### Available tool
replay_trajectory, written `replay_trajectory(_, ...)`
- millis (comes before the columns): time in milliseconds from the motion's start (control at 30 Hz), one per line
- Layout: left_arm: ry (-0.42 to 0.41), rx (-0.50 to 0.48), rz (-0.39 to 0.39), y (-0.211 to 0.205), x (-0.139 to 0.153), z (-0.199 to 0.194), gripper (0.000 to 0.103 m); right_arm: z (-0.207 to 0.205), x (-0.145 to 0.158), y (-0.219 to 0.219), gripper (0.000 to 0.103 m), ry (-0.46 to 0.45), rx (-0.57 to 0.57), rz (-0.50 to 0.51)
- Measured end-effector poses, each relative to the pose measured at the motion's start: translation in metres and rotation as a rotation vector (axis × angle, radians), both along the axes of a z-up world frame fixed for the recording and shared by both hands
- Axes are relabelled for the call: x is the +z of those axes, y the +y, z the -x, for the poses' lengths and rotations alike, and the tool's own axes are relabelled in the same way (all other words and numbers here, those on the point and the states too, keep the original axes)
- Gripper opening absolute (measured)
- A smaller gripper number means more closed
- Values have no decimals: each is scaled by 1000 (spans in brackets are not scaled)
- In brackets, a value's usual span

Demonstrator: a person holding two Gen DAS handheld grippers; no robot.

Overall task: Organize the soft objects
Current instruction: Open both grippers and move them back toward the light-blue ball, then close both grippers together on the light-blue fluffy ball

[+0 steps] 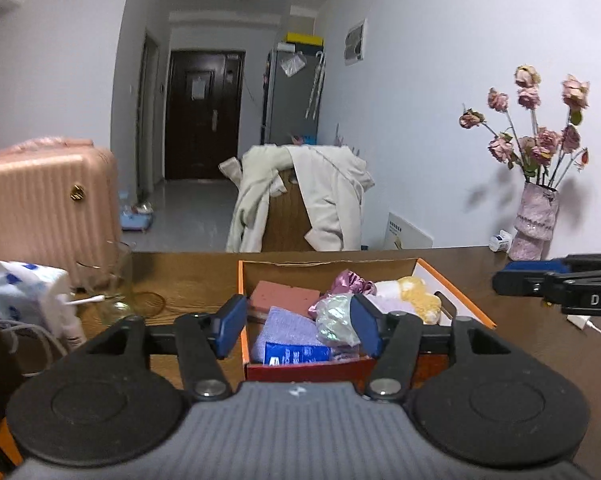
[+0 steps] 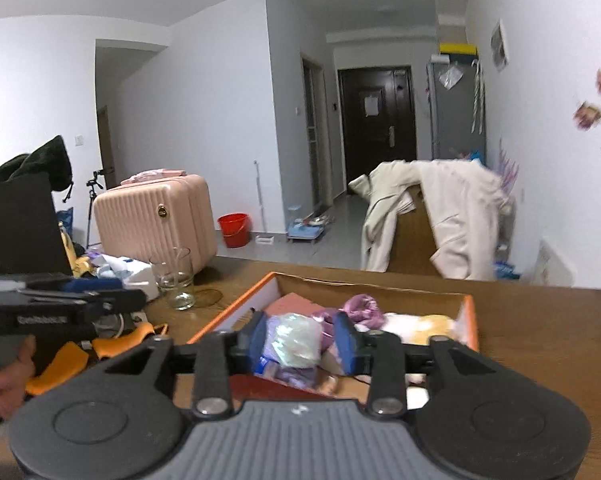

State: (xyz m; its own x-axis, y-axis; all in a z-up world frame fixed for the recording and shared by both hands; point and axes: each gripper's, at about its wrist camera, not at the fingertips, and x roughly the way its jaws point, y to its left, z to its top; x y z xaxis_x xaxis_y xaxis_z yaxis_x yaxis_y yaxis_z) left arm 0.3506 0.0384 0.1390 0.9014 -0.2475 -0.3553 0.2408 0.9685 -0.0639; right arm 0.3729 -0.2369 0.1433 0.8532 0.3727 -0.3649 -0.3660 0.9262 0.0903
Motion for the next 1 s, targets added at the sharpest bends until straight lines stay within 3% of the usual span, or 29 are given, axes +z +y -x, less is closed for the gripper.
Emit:
replay_trajectory(133, -43, 5, -32, -14, -2, 49, 73, 44, -4, -10, 76, -47, -28, 76)
replay_trajectory(233, -65, 18, -30, -24, -10, 84, 81, 80, -19, -16, 86, -51, -36, 93)
replay_trajectory(567, 2, 10, 42, -50, -69, 183, 97, 194, -85, -25, 102, -75, -8, 22)
replay_trajectory(700, 64, 3, -29, -64, -92, 196, 97, 218, -104, -26, 103, -37, -21, 14)
replay_trajectory(1000, 80, 0, -35, -83, -98, 194, 98, 230, -115, -44, 103, -44, -96, 9)
